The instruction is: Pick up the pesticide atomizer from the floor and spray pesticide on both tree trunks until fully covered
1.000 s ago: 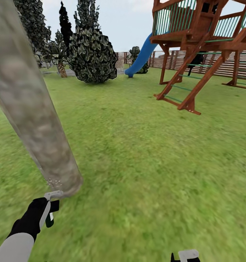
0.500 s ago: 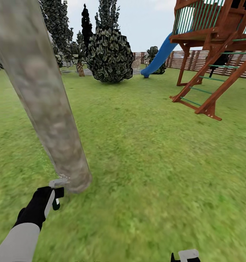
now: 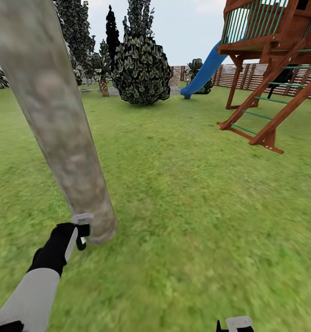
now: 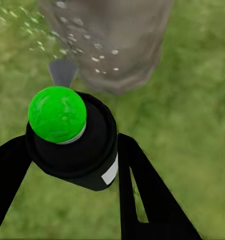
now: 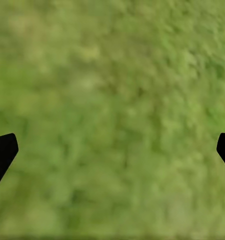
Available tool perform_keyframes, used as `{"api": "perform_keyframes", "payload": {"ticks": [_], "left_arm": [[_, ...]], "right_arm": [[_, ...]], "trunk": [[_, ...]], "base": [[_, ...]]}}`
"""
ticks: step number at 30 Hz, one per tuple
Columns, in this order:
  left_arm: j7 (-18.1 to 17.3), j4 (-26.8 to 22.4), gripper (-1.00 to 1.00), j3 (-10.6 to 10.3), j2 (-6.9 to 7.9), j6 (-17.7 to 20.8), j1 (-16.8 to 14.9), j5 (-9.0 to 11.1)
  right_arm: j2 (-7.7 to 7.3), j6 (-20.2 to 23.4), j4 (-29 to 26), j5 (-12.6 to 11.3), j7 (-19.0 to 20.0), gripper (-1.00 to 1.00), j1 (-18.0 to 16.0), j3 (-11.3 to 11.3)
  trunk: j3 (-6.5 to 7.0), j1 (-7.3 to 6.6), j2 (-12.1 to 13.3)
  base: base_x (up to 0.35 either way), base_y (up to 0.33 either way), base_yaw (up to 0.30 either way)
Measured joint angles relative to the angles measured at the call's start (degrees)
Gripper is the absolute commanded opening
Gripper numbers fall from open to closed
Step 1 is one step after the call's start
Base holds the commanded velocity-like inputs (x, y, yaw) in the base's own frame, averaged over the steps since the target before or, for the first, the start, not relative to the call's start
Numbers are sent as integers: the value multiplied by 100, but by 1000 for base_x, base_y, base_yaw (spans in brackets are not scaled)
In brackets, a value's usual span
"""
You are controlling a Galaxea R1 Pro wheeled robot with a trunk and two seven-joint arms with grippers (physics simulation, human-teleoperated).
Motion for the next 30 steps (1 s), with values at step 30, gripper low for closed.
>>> {"api": "perform_keyframes", "payload": {"ticks": [30], "left_arm": [[-968,-745,-100,-455,938,886,-10,4]], "right_arm": [[-5,3,-1,0,0,100,0,-3]], "trunk": [[0,-1,0]], "base": [[23,-76,54]]}}
